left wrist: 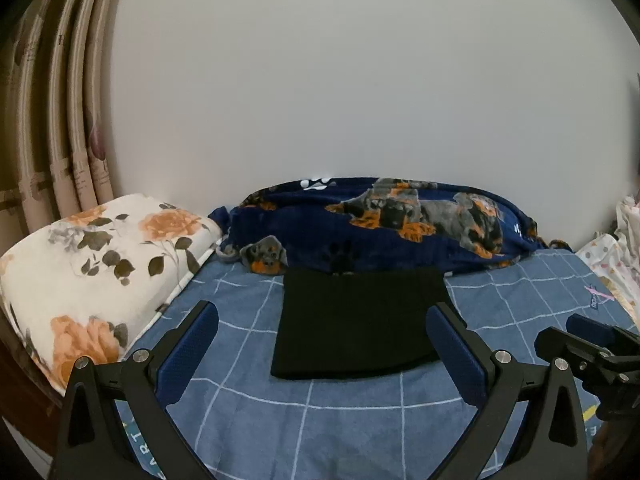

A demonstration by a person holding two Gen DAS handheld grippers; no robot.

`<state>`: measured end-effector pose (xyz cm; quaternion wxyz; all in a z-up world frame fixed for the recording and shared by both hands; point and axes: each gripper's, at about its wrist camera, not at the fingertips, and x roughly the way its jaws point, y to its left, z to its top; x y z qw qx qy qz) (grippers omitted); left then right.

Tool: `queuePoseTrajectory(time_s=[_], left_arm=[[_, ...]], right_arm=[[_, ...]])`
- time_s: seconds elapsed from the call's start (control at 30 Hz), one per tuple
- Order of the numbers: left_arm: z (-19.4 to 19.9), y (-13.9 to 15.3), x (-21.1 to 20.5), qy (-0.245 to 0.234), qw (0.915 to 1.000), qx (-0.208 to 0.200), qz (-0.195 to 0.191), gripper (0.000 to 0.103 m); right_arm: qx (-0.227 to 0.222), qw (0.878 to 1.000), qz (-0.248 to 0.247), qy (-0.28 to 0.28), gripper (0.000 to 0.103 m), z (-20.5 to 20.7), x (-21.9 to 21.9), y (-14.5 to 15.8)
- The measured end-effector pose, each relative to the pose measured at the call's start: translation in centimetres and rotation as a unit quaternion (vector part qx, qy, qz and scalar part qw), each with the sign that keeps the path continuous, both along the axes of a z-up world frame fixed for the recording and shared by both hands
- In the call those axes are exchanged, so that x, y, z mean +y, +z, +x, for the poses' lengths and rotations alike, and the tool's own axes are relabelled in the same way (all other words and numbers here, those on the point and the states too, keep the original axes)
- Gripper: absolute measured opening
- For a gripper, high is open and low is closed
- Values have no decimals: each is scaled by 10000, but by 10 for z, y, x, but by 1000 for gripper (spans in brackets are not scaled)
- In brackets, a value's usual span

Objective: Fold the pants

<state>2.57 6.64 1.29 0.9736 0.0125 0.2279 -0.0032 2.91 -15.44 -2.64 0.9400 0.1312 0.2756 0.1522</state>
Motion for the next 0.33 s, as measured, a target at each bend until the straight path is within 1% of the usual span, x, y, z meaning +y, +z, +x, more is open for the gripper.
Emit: queuePoseTrajectory(time_s=[0.07,0.23,0.33], left_arm=[[-1,-1,1,0,10000,-25,-28,103],[-5,-6,-1,93,9996,-218,123,103],[-3,-7,-2,7,9999,-113,88,103]], right_arm=[[16,10000,-5,5,102,1,0,-1],[78,10000,10,30,102,2,1,-5],[93,10000,10,32,102,2,1,-5]])
